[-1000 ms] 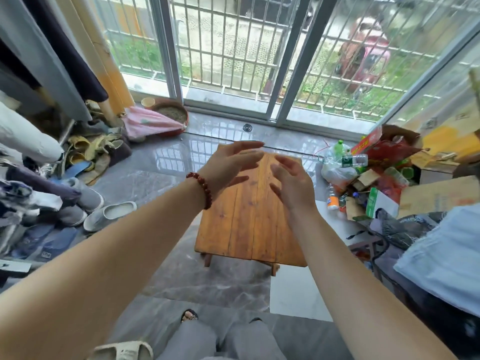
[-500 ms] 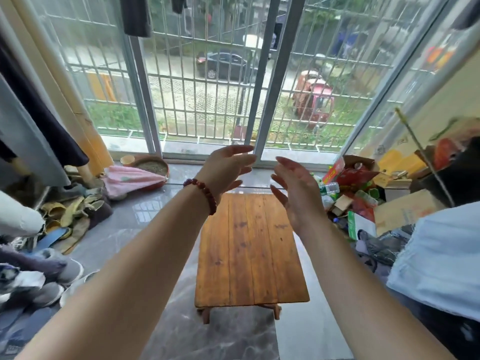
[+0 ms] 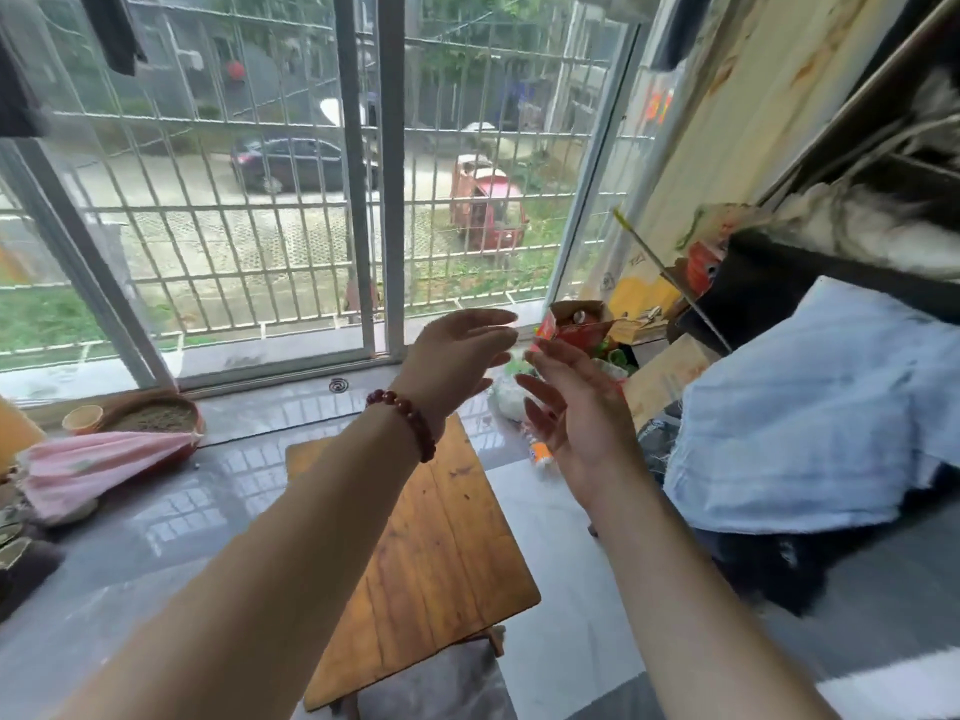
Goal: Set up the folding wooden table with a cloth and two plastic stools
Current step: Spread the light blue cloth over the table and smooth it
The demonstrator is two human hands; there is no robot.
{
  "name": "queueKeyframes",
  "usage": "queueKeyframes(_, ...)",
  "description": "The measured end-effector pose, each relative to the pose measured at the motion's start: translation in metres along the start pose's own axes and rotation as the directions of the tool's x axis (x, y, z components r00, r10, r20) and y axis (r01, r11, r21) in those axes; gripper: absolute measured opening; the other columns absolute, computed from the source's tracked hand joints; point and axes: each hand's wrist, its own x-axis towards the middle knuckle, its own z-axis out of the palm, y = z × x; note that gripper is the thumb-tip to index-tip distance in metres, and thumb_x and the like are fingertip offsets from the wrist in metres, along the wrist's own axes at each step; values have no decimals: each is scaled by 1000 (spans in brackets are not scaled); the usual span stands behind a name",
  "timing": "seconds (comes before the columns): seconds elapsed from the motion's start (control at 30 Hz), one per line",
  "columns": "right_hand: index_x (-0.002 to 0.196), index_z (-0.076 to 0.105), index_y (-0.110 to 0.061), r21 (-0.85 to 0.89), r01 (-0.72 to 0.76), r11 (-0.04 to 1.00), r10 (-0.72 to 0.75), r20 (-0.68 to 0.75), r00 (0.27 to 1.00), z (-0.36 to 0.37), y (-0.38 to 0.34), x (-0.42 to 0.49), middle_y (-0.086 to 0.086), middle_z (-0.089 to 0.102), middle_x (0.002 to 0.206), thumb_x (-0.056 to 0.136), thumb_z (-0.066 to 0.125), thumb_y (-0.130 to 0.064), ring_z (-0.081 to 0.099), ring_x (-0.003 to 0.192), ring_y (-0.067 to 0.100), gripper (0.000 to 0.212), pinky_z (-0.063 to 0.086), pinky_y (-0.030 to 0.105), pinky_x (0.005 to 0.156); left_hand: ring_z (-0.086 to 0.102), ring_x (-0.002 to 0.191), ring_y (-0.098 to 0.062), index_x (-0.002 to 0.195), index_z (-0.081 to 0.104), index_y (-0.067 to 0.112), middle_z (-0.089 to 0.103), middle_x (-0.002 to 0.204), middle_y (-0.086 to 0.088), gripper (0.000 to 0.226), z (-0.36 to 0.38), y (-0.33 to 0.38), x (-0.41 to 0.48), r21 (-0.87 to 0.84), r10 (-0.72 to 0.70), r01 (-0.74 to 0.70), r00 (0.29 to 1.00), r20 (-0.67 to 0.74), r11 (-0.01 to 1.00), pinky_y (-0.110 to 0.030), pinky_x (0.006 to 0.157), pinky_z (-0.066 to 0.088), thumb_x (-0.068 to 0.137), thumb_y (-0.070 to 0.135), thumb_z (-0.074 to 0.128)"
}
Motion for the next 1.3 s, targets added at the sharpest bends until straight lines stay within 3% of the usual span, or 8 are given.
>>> queueKeyframes(0.23, 92, 71, -25, -24, 66, 998, -69, -131, 989, -122, -55, 10, -3, 73, 94, 87, 65, -16, 68, 88, 11, 12, 52, 27, 76, 65, 89, -10, 89, 68, 23, 69, 90, 6, 5, 138, 2, 23, -67, -27, 31, 997, 73, 997, -28, 83, 48, 85, 21, 67)
queueKeyframes(0.37, 78, 74, -36, -53, 129, 990, -137, -184, 973, -194, -87, 17, -8, 73, 89, 86, 65, -19, 68, 84, 9, 20, 47, 23, 66, 62, 80, -9, 84, 66, 22, 67, 86, 5, 5, 226, 3, 33, -104, -27, 45, 985, 168, 994, -16, 55, 49, 87, 18, 65)
queueKeyframes(0.43, 76, 73, -39, -57, 151, 987, -159, -198, 967, -229, -101, 21, -11, 73, 89, 88, 64, -20, 68, 88, 9, 24, 46, 22, 67, 63, 82, -9, 85, 66, 23, 68, 94, 2, 4, 268, 0, 39, -76, -25, 41, 979, 202, 996, -12, 50, 48, 87, 20, 65)
queueKeyframes(0.67, 79, 72, -33, -26, 188, 982, -187, -301, 935, -327, -137, 33, -7, 73, 94, 89, 63, -19, 67, 96, 13, 20, 47, 28, 78, 64, 89, -11, 89, 67, 21, 69, 92, 4, 4, 382, -7, 57, -41, -68, 87, 936, 347, 995, -29, 84, 51, 88, 20, 64)
queueKeyframes(0.9, 77, 72, -31, 54, 202, 978, -171, -344, 923, -371, -144, 64, -4, 72, 95, 88, 63, -16, 67, 95, 13, 21, 46, 25, 76, 64, 90, -12, 85, 66, 24, 69, 88, 5, 6, 429, -18, 87, 9, -23, 21, 911, 412, 1000, -27, 81, 49, 89, 20, 63)
queueKeyframes(1.3, 79, 71, -28, 43, 180, 983, -143, -445, 884, -421, -158, 177, -7, 72, 95, 88, 62, -12, 68, 91, 12, 20, 47, 26, 78, 65, 97, -14, 89, 66, 24, 69, 103, 2, 5, 480, -35, 210, 16, -26, 22, 909, 417, 1000, -28, 83, 51, 89, 24, 62)
